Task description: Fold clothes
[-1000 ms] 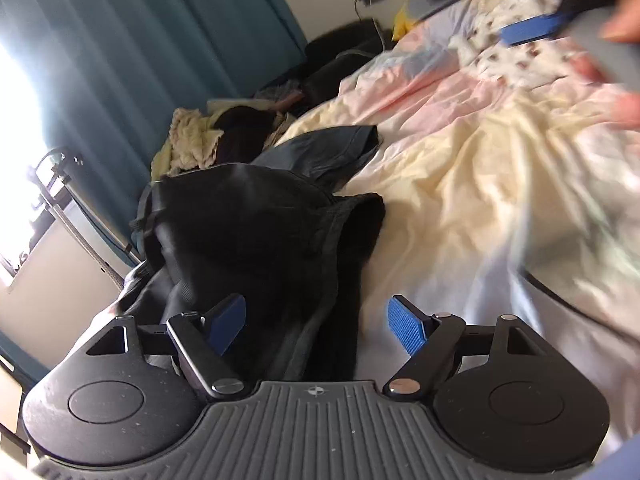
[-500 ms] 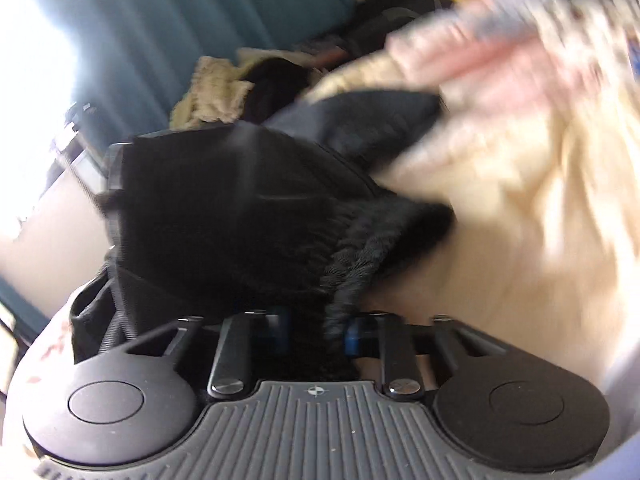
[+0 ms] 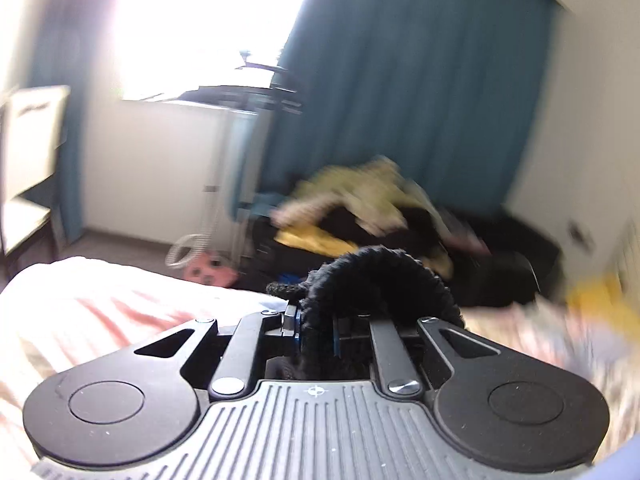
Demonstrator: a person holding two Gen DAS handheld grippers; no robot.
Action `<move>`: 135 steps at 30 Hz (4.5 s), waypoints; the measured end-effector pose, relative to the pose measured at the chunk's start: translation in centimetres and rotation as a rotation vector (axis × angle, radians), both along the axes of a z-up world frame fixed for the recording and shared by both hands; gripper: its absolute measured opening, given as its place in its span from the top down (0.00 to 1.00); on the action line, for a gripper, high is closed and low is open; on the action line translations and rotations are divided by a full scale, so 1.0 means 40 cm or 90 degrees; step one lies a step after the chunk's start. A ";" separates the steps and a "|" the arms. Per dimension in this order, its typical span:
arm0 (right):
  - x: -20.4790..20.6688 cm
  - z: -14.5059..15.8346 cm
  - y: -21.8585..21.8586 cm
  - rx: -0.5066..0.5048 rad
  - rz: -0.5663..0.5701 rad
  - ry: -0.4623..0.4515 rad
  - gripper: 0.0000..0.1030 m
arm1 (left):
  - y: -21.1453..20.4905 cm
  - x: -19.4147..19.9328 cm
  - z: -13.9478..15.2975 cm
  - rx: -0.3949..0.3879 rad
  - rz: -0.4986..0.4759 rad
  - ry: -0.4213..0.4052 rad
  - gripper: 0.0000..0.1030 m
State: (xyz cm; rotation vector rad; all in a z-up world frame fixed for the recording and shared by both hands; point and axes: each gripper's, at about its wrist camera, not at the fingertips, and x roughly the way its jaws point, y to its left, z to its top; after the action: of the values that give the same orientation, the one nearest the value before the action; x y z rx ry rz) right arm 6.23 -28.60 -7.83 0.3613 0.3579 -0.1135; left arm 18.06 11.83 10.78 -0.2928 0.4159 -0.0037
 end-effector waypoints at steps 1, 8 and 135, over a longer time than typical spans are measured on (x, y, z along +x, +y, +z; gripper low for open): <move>0.008 -0.002 0.013 -0.012 0.008 0.002 0.00 | 0.055 0.021 -0.016 -0.008 0.028 0.012 0.85; 0.081 -0.021 0.122 -0.078 0.076 0.022 0.00 | 0.435 0.172 -0.151 -0.070 0.219 0.113 0.84; 0.084 -0.197 0.206 -0.126 0.202 0.116 0.00 | -0.075 -0.463 -0.321 0.107 -0.070 0.100 0.13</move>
State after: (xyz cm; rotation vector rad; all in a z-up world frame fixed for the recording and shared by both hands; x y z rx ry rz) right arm 9.57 -20.37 -15.70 0.0952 0.5741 0.1291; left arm -0.45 8.82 -2.08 -0.1039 0.5838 -0.0530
